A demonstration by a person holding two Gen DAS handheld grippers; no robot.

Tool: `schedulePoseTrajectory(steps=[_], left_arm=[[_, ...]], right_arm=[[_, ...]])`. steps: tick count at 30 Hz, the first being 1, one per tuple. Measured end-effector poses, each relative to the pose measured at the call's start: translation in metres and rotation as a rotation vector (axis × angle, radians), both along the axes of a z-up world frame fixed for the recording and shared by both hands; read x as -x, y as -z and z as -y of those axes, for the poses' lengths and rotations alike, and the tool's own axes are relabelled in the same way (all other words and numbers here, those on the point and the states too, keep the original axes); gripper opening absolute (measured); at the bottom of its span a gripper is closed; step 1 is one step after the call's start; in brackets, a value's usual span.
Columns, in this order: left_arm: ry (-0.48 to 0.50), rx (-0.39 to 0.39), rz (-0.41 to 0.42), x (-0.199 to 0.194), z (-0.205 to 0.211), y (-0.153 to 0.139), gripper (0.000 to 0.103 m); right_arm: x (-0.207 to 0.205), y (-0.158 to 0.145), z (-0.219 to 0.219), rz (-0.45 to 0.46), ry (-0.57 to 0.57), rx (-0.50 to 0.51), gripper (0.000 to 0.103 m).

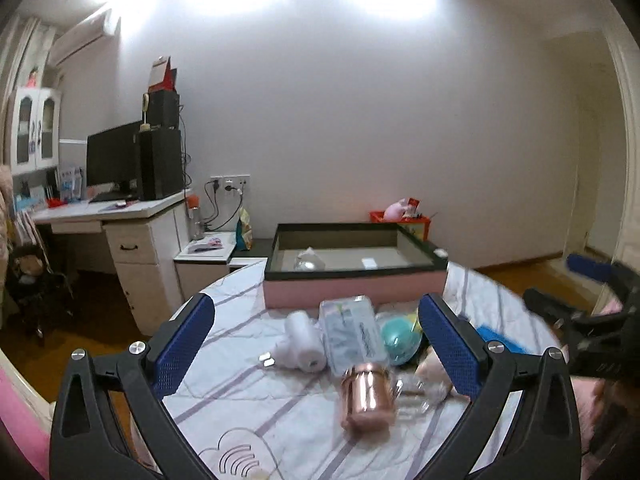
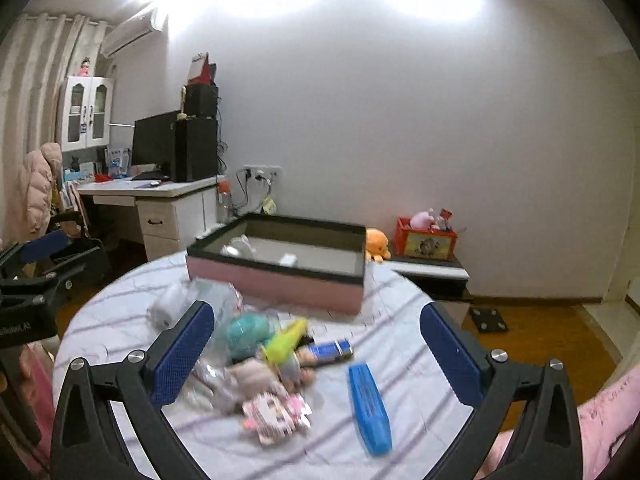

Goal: Organize rigid objects
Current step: 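Grasp the copper cup with left tool while right tool grasps the blue highlighter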

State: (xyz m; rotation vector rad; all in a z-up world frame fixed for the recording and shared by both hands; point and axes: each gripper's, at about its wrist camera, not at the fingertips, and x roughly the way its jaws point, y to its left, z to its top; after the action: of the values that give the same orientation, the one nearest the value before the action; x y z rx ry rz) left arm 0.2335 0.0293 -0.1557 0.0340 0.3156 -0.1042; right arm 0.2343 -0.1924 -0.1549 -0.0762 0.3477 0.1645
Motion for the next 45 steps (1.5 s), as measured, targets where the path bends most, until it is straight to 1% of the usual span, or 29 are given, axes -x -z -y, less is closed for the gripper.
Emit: schedulePoseTrajectory(steps=[5, 8, 11, 15, 17, 18, 22, 26, 28, 30, 31, 32, 33, 34, 35, 37, 38, 41, 43, 44, 45], left_arm=[[0.006, -0.088, -0.096, -0.009, 0.017, 0.031, 0.103], [0.003, -0.129, -0.127, -0.010, 0.023, 0.045, 0.103], [-0.011, -0.125, -0.153, -0.013, 0.020, 0.051, 0.103], [0.010, -0.099, -0.217, -0.025, 0.018, 0.060, 0.103], [0.017, -0.098, -0.230, -0.027, 0.020, 0.064, 0.103], [0.019, -0.104, -0.242, -0.029, 0.022, 0.066, 0.103], [0.006, -0.177, -0.297, -0.037, 0.034, 0.074, 0.103], [-0.013, -0.221, -0.309, -0.044, 0.043, 0.075, 0.103], [-0.007, -0.208, -0.338, -0.051, 0.043, 0.075, 0.103], [-0.003, -0.178, -0.364, -0.057, 0.039, 0.074, 0.101], [-0.002, -0.164, -0.369, -0.060, 0.038, 0.074, 0.095], [0.001, -0.153, -0.379, -0.064, 0.037, 0.073, 0.087], [0.008, -0.152, -0.400, -0.067, 0.038, 0.075, 0.081], [0.022, -0.152, -0.420, -0.070, 0.039, 0.078, 0.069], [0.030, -0.150, -0.431, -0.071, 0.040, 0.080, 0.061], [0.035, -0.155, -0.452, -0.071, 0.040, 0.085, 0.055], [0.035, -0.147, -0.450, -0.069, 0.039, 0.084, 0.052], [0.011, -0.152, -0.445, -0.064, 0.032, 0.085, 0.051], [0.002, -0.162, -0.465, -0.061, 0.026, 0.090, 0.051], [-0.005, -0.151, -0.477, -0.059, 0.021, 0.093, 0.051], [-0.009, -0.123, -0.478, -0.057, 0.015, 0.092, 0.051]], right_arm=[[0.000, 0.023, 0.019, -0.066, 0.047, -0.014, 0.103], [-0.001, 0.032, 0.029, -0.089, 0.070, -0.023, 0.103], [-0.003, 0.043, 0.037, -0.116, 0.080, -0.029, 0.103], [-0.007, 0.053, 0.046, -0.147, 0.088, -0.042, 0.103], [-0.008, 0.056, 0.047, -0.157, 0.093, -0.047, 0.103], [-0.010, 0.058, 0.048, -0.167, 0.095, -0.045, 0.103], [-0.012, 0.064, 0.052, -0.182, 0.104, -0.041, 0.103], [-0.018, 0.068, 0.056, -0.201, 0.109, -0.045, 0.103], [-0.020, 0.070, 0.057, -0.209, 0.110, -0.049, 0.103], [-0.023, 0.072, 0.057, -0.219, 0.105, -0.052, 0.103], [-0.024, 0.072, 0.057, -0.222, 0.102, -0.053, 0.103], [-0.025, 0.073, 0.056, -0.224, 0.100, -0.053, 0.103], [-0.026, 0.073, 0.056, -0.227, 0.100, -0.050, 0.103], [-0.028, 0.074, 0.054, -0.237, 0.100, -0.044, 0.103], [-0.030, 0.075, 0.054, -0.239, 0.097, -0.042, 0.103], [-0.032, 0.075, 0.052, -0.247, 0.093, -0.035, 0.103], [-0.034, 0.075, 0.051, -0.252, 0.094, -0.025, 0.103], [-0.040, 0.077, 0.050, -0.279, 0.089, -0.006, 0.103], [-0.048, 0.078, 0.050, -0.306, 0.091, 0.002, 0.103], [-0.050, 0.079, 0.050, -0.314, 0.091, 0.008, 0.103], [-0.053, 0.080, 0.050, -0.326, 0.093, 0.017, 0.103]])
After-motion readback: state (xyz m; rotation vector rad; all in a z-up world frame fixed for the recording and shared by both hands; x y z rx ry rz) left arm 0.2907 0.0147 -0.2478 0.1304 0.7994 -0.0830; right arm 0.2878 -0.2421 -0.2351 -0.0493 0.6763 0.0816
